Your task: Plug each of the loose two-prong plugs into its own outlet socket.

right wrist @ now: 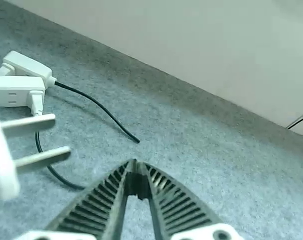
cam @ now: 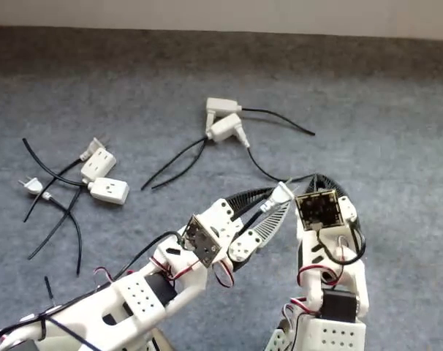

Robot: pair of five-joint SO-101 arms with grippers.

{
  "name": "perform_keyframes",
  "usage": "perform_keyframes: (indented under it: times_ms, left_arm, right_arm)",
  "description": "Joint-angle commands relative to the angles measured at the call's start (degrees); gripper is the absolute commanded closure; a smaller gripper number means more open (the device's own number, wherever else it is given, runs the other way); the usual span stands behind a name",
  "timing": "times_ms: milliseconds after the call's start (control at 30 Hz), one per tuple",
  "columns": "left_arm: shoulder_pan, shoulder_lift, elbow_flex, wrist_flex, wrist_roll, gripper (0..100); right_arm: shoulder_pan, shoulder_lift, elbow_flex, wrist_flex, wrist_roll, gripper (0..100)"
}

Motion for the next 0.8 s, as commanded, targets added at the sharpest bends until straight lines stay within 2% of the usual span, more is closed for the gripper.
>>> perform_keyframes:
  times_ms: [0, 133, 267, 333, 500, 633, 767]
  left_arm:
    - [-1.0, -0.9, -1.4, -1.3, 0.2, 99]
    - [-1.8, -0.9, -1.6, -1.1, 0.2, 99]
    - [-5.4, -0.6, -3.7, 1.5, 0.4, 99]
    - [-7.3, -0.5, -8.0, 10.9, 0.5, 99]
    - [-8.7, -0.7, -23.2, 42.5, 0.5, 99]
    - [-8.9, -0.8, -30.7, 55.2, 0.3, 99]
    - [-11.6, -0.4, -39.5, 68.0, 0.2, 99]
  right_arm:
    - [0.7, 0.0, -2.7, -0.5, 0.2, 99.1]
    - [1.5, 1.0, -9.9, 3.3, -0.2, 99.1]
    - [5.5, 9.5, -22.5, 7.8, -4.1, 99.1]
    - [8.0, 16.3, -29.4, 10.8, -6.3, 99.1]
    - [13.8, 31.8, -43.4, 20.5, -13.0, 99.1]
    - [17.1, 35.0, -46.9, 25.9, -16.2, 99.1]
    - [19.9, 33.7, -42.2, 29.0, -18.0, 99.1]
